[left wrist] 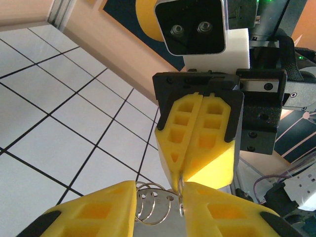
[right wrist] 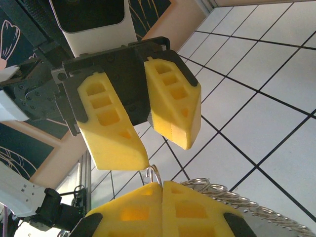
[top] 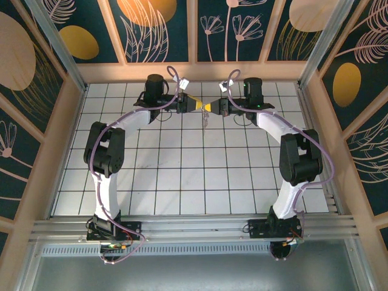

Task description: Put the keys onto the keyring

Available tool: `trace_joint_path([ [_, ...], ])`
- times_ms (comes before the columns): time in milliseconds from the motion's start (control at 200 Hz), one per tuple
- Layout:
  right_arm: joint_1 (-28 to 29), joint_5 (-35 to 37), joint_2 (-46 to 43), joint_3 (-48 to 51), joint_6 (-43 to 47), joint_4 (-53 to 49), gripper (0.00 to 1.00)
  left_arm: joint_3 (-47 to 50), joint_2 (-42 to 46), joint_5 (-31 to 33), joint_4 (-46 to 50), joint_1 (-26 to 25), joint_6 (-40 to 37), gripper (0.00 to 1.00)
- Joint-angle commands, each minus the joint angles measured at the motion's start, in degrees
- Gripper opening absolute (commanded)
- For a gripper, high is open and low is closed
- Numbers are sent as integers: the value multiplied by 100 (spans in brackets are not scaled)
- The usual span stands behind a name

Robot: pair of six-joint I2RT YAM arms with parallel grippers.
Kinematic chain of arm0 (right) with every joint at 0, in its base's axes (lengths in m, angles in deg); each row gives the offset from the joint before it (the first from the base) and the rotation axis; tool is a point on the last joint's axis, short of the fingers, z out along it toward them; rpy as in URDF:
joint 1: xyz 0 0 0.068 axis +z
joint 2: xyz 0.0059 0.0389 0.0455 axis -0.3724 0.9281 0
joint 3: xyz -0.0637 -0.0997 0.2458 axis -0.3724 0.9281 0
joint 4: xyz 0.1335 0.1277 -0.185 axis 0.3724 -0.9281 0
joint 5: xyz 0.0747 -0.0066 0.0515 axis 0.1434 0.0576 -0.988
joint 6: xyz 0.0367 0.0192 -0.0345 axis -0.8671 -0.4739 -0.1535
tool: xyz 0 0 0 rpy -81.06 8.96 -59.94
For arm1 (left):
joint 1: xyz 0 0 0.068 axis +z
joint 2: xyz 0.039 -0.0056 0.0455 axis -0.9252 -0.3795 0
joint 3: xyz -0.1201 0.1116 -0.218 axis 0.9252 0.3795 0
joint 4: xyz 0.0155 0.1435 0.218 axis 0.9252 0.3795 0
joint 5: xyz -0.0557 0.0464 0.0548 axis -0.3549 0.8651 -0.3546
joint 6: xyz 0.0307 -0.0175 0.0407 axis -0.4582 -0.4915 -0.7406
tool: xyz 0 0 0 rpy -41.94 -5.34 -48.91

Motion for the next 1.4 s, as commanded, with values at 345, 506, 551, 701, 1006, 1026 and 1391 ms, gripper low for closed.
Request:
trace_joint_path([
  [345,79,12,117,-237,148,37,0,211,226,-188,-309,-112,39,31],
  [506,70,-6,122,-224,74,133,0,246,228,-245,-480,-118,164,30],
  [551,71,-15,122,-217,60,161,0,244,227,-264,-491,-111,176,29],
  [701,81,-6,130,-244,22,184,0,245,212,-308,-501,-127,175,22],
  [1006,73,3,155,-230,-15,248,0,293,212,-385,-536,-172,139,0],
  [1026,74,3,155,-232,-13,254,0,297,221,-387,-541,-180,135,0],
  [1391,-310,280,-858,724,-638,1201,37,952,720,142,-2012,-199,1170,0],
])
